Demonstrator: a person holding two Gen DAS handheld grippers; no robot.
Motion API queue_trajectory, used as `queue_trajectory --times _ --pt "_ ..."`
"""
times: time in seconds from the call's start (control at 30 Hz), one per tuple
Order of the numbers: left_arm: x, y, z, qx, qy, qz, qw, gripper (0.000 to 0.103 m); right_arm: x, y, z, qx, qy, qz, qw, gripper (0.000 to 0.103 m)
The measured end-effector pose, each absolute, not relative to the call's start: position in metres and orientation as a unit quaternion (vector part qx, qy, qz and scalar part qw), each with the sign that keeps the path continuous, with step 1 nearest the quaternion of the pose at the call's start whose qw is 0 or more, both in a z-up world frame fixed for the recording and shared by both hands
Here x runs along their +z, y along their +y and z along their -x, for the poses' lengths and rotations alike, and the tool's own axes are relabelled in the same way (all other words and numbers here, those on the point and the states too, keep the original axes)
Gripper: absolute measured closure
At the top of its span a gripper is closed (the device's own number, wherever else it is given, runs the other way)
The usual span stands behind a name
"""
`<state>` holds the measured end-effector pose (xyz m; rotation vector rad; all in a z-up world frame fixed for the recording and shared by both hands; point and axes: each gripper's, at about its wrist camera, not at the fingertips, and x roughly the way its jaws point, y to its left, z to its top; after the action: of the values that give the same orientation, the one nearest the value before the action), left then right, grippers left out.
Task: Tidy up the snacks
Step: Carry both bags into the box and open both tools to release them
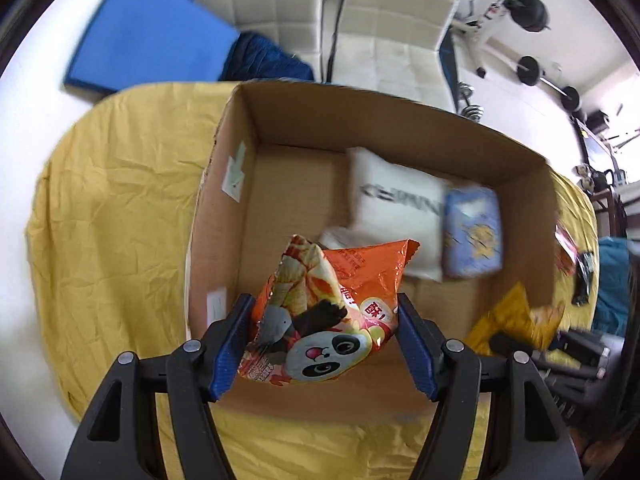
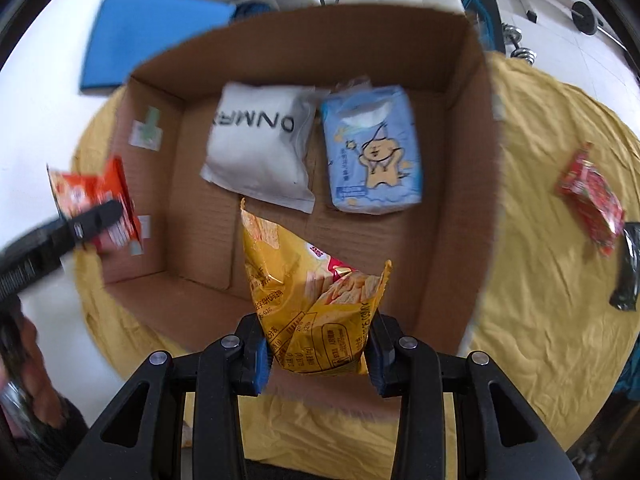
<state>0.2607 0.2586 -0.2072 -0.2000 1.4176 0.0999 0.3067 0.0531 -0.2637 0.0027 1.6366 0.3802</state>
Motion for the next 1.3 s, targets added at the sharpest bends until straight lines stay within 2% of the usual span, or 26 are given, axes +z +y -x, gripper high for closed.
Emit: queue_trajectory --times 0.23,0.57,0.87,1.07,1.17,1.27,1.3 --pt "-0.258 0.290 -0.315 0.043 0.681 0.117 0.721 0.036 -0.316 0.073 -0.322 0.159 0.756 0.017 0.635 0.063" --pt "-0.302 0.280 -0.358 0.027 0.719 0.059 0.692 0.034 -0.353 0.081 -0.323 0.155 0.778 0.028 0.609 0.060" --pt "-0.281 0.276 -0.360 0.013 0.714 0.059 0.697 0.034 -0.340 0.072 -0.328 0.126 0.766 0.037 0.629 0.049" --pt "-0.252 0.274 -0.347 0.017 0.692 0.056 0.719 0.034 -0.313 0.067 -0.329 0.115 0.748 0.047 0.652 0.048" --pt "-0.238 0.271 -0.333 0.022 0.678 0.053 0.733 0.033 -0.299 0.068 -0.326 0.102 0.732 0.058 0.671 0.042" --pt "-0.224 0.269 -0.314 0.026 0.663 0.063 0.745 0.023 -0.283 0.067 -0.321 0.085 0.710 0.069 0.696 0.038" --pt "-0.220 0.268 -0.307 0.029 0.658 0.065 0.749 0.023 -0.278 0.067 -0.318 0.078 0.704 0.072 0.702 0.037"
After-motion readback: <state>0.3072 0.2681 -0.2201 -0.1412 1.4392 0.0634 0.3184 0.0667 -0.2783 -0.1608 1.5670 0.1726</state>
